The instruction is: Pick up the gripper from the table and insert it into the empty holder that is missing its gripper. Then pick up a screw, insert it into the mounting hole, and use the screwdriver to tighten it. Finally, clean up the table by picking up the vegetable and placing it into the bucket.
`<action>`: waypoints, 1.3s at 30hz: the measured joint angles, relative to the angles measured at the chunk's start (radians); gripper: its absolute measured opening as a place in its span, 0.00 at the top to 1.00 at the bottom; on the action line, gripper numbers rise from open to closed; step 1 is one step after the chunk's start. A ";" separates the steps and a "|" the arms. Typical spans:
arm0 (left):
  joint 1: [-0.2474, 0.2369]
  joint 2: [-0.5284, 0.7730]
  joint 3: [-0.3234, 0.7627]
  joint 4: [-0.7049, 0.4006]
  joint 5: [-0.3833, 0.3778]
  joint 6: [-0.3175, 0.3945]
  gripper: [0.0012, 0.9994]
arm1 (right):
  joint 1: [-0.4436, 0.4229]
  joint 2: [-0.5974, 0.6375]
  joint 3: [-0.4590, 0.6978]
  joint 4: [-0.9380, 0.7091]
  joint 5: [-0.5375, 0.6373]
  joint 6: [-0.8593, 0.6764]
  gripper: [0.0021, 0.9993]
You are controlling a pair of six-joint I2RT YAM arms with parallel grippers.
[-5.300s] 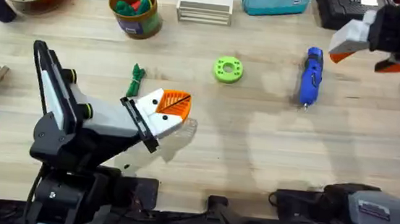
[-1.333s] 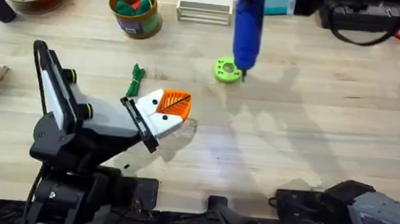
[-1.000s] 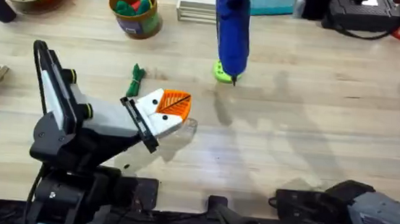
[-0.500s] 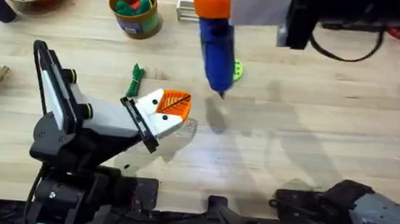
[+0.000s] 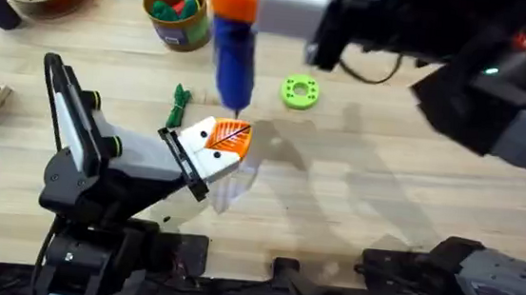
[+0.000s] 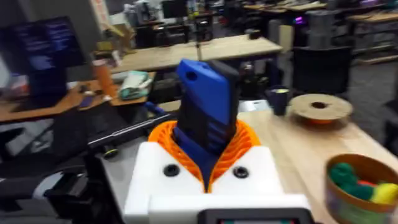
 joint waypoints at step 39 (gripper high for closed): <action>0.000 0.000 0.000 0.000 0.000 0.000 1.00 | 0.201 0.058 -0.006 0.112 0.028 -0.259 0.97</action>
